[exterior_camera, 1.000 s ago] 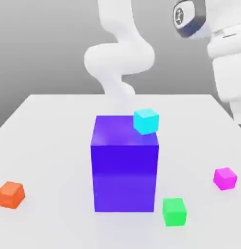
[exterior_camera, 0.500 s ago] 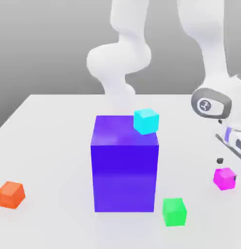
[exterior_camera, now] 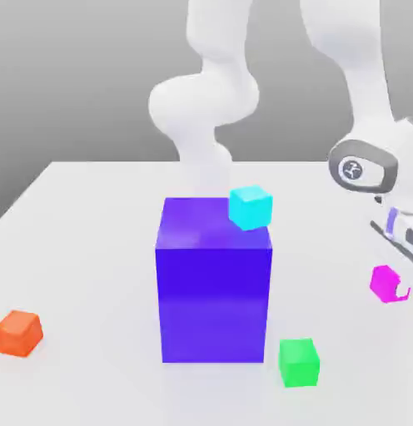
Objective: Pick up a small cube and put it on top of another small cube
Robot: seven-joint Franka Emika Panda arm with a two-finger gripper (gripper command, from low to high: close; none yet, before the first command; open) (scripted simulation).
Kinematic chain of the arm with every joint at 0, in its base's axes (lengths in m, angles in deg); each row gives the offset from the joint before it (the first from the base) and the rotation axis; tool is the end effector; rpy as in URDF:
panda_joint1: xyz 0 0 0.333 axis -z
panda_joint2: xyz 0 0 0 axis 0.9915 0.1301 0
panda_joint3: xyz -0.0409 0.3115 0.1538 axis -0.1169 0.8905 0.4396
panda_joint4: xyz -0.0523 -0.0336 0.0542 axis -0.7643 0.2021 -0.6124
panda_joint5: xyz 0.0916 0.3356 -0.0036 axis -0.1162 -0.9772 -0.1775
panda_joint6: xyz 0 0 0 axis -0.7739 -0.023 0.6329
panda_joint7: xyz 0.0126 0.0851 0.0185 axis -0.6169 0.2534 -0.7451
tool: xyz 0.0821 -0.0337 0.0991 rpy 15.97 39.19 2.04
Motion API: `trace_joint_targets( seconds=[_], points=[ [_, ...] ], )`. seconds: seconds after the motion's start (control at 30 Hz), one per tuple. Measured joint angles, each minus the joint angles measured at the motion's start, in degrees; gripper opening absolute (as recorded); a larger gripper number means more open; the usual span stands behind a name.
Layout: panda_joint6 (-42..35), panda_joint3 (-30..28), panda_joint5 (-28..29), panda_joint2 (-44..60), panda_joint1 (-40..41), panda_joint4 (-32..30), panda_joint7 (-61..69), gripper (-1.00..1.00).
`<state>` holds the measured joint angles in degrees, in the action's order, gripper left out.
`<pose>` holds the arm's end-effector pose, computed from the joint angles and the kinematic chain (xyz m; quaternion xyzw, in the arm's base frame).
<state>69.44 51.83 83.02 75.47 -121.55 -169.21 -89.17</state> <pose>0.2824 0.3181 0.2337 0.8966 0.4421 -0.0228 0.0091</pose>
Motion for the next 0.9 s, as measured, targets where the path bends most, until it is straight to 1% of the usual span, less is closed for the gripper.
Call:
trace_joint_targets(
  seconds=[0.33, 0.6, 0.7, 0.9],
  points=[
    [-21.28, -10.34, -4.82, 14.23, 2.78, 18.35, -19.33, -1.00],
    [-35.77, -17.17, -8.17, 21.44, 3.58, 32.93, -35.15, -1.00],
    [-39.46, -19.61, -9.58, 23.03, 2.87, 35.91, -43.60, -1.00],
    [-44.05, -24.24, -12.51, 24.26, -0.13, 38.94, -63.06, -1.00]
  ],
)
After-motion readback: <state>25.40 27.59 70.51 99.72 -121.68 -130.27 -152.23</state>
